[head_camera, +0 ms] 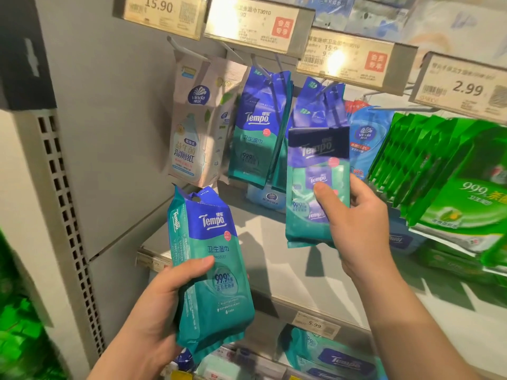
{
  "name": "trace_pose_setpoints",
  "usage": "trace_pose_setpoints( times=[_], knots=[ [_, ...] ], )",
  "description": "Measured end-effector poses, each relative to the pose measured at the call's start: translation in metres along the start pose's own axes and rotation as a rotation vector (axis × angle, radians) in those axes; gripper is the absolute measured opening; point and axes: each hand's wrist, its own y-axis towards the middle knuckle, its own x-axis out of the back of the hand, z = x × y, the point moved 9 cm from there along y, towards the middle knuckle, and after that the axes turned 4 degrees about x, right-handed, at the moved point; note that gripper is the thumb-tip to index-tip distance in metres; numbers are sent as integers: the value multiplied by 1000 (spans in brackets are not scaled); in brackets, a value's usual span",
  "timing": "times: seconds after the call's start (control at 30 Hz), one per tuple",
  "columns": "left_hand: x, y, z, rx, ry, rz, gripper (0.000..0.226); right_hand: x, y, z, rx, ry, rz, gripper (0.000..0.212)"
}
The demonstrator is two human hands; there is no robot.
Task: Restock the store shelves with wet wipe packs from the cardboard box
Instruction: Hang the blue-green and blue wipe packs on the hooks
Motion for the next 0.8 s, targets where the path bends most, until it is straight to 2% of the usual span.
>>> trace_pose_setpoints(
  times=[0.07, 0.17, 0.2, 0.3, 0.33, 0.53, 0.6, 0.67, 0.7, 0.8],
  knots=[
    [0, 0, 1, 4, 10, -7, 79, -2, -8, 9, 94, -74, 33, 42],
    [-2, 0, 0, 3, 22, -4, 45, -2, -18, 29, 271, -129, 24, 65],
    [-2, 1, 1, 6, 20, 1, 45, -2, -18, 35, 299, -90, 12, 64],
    [-1, 2, 3, 18, 5, -16, 77, 5, -13, 51, 313, 9, -56, 48],
    [0, 1, 3, 15, -5, -12, 81, 6, -10, 54, 292, 29, -64, 43],
    [1, 1, 1, 13, -16, -2, 81, 7, -2, 47, 167, 80, -52, 26],
    [0, 0, 1, 11, -8, -10, 68, 6, -1, 47, 158, 87, -44, 23],
    [-3, -2, 0, -9, 10, -9, 32, 4, 1, 44, 136, 93, -30, 20],
    [-1, -1, 1, -9, 19, -24, 21, 3, 2, 41, 114, 94, -27, 18],
    [0, -2, 2, -2, 5, -45, 23, 1, 6, 29, 42, 104, -37, 11]
  ],
)
